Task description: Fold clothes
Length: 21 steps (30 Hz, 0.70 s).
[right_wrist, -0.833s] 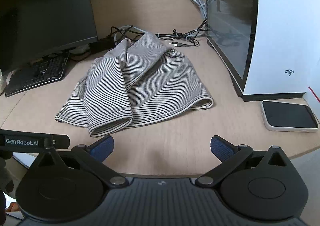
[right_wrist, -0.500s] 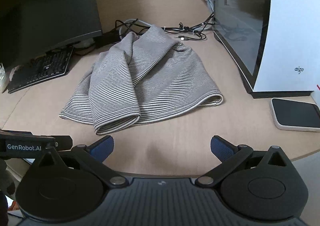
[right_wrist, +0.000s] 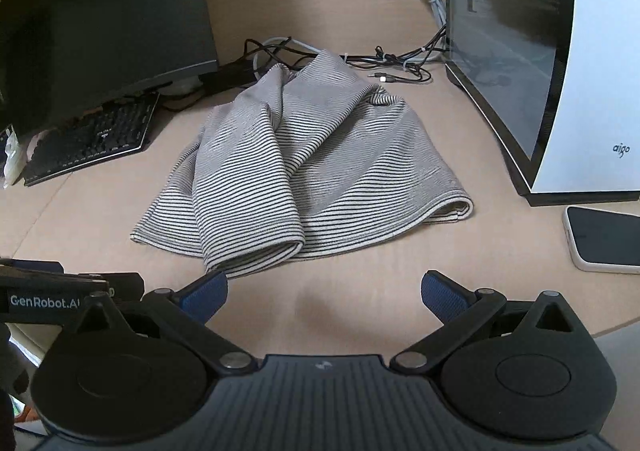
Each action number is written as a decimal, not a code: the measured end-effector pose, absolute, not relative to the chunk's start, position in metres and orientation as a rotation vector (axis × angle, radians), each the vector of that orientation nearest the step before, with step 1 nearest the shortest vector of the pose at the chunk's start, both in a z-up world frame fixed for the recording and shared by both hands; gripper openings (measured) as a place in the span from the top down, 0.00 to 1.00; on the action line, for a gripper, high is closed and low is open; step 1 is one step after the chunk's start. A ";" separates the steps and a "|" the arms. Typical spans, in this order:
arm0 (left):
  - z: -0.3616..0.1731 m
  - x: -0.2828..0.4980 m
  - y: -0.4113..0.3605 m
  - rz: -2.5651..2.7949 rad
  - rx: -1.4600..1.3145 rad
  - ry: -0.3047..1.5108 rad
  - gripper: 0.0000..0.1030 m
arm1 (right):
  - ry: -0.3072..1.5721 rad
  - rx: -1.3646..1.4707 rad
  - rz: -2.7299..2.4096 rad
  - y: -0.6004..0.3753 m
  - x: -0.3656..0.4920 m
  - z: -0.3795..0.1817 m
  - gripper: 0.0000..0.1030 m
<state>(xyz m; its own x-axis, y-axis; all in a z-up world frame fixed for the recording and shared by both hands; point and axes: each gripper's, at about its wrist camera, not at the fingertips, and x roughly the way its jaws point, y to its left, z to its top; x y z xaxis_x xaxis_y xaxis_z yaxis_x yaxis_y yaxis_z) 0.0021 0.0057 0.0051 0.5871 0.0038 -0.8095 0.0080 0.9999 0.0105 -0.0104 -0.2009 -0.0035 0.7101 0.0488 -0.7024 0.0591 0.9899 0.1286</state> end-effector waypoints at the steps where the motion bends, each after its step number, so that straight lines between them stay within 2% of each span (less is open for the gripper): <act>1: 0.005 0.002 0.005 -0.006 0.015 0.944 0.00 | 0.783 0.146 -0.011 -0.201 -0.011 -0.004 0.00; 21: -0.002 -0.005 -0.006 -0.057 0.018 0.964 0.00 | 0.814 0.155 -0.077 -0.213 -0.027 -0.008 0.00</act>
<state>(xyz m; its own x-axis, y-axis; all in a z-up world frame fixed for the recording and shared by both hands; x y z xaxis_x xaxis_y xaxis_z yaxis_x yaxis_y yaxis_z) -0.0048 -0.0062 -0.0019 0.5686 -0.0406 -0.8216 0.0566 0.9983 -0.0101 -0.0274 -0.2128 -0.0084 0.6842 -0.0090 -0.7292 0.1283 0.9858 0.1082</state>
